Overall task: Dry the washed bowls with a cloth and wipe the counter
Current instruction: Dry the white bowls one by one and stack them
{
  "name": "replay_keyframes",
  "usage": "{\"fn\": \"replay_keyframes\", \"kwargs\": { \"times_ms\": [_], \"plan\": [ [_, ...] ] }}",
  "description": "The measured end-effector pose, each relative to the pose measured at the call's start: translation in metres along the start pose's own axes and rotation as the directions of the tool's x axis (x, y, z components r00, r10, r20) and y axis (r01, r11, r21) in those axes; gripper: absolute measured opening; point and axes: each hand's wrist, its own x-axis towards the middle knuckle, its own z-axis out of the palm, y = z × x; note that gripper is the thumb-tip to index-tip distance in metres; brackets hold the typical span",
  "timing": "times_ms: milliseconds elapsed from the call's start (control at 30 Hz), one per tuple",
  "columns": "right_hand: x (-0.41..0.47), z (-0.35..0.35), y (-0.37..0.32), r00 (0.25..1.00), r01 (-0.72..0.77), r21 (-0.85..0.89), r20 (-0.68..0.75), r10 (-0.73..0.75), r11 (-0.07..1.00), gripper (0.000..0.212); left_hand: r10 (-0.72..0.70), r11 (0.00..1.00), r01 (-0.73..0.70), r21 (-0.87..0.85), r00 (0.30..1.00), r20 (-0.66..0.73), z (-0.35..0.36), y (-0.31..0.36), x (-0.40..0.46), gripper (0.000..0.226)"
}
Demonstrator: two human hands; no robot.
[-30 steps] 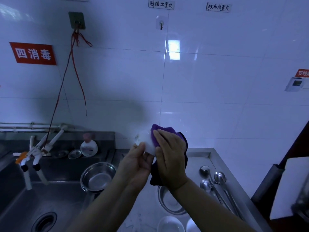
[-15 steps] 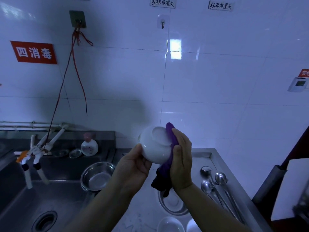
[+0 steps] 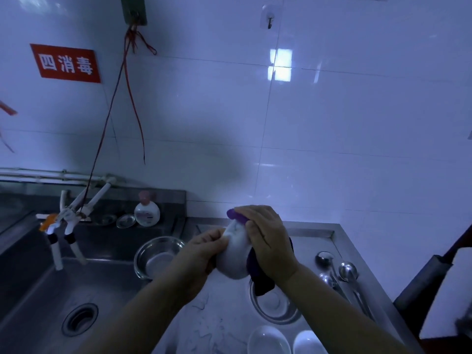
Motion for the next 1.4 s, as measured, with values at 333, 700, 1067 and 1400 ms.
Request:
{"fn": "replay_keyframes", "kwargs": {
  "times_ms": [333, 700, 1067, 1400],
  "plan": [
    [-0.013, 0.069, 0.017, 0.963, -0.251, 0.186, 0.148, 0.225, 0.95, 0.021, -0.015, 0.996, 0.02, 0.089, 0.998, -0.06, -0.065, -0.03, -0.007, 0.027],
    [-0.066, 0.135, 0.049, 0.679, -0.725, 0.026, 0.194, 0.708, 0.688, 0.028, -0.048, 0.959, 0.088, 0.269, 0.987, -0.155, -0.167, -0.06, 0.019, 0.02],
    [-0.087, 0.135, 0.057, 0.619, -0.785, -0.004, 0.042, 0.784, 0.62, 0.024, 0.048, -0.067, 0.105, 0.992, 0.994, -0.102, -0.252, -0.123, 0.091, 0.024],
    [-0.099, 0.132, 0.062, 0.563, -0.826, -0.026, 0.017, 0.826, 0.563, 0.023, -0.04, -0.212, 0.095, 0.973, 0.994, -0.106, -0.262, -0.155, 0.098, 0.021]
  ]
}}
